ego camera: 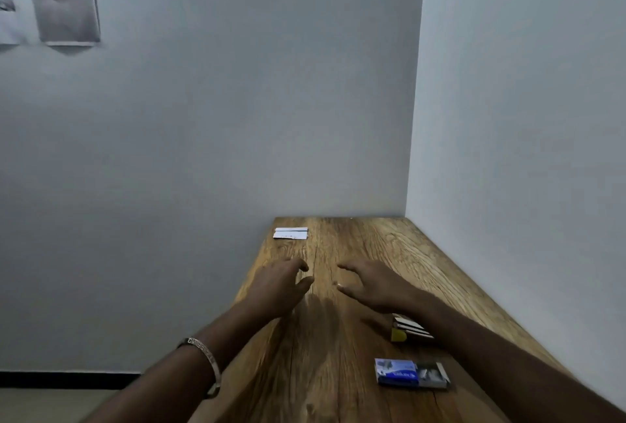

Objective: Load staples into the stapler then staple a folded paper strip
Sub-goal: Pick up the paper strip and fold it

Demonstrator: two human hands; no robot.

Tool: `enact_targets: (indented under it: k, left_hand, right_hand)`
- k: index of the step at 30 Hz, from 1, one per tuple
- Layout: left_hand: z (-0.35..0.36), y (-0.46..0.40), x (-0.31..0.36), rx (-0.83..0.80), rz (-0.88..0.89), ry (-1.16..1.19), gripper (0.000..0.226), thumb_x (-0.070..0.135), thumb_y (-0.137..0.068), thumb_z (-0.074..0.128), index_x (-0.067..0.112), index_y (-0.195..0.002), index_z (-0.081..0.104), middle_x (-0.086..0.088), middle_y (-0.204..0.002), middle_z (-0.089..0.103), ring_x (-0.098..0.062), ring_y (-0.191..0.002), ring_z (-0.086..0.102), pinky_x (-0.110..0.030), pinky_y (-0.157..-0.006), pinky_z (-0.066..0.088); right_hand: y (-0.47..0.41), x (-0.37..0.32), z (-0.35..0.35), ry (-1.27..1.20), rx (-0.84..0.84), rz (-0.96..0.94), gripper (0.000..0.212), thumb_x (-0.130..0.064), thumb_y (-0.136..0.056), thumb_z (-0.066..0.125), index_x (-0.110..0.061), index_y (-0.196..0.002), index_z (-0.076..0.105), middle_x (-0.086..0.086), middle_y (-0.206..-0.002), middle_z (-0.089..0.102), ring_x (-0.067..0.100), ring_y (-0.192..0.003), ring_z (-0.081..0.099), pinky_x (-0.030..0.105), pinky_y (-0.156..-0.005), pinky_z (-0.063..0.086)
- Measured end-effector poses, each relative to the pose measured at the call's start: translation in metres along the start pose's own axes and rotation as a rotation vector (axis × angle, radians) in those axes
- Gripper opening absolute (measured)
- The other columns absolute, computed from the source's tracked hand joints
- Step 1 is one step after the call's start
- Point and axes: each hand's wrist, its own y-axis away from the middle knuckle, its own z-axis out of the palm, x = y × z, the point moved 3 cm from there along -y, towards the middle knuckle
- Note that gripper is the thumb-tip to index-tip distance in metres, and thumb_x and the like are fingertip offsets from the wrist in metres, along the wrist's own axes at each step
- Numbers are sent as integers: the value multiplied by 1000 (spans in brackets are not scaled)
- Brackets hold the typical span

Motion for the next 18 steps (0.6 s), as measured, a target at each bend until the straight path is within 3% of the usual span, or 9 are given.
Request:
enact_targets:
  k: [8, 18]
  left_hand:
    - [15, -61, -47, -130, 53, -203, 53, 50, -97, 48, 24, -143, 41, -2, -148, 47, -23, -128, 52, -40, -103, 43]
    - [59, -154, -109, -168, 8, -319, 49, 48, -101, 36, 16, -138, 45, -8, -140, 52, -26, -124, 54, -44, -104, 38]
  right_hand:
    - [-92, -5, 28, 160, -52, -76, 67, -44, -95, 58, -17, -151, 35, 6, -155, 42, 23, -140, 41, 37, -111, 38]
    - [-196, 23, 71, 235, -139, -79, 58, -41, -97, 53, -10, -145, 38, 12, -144, 49, 27, -126, 52, 44, -102, 46]
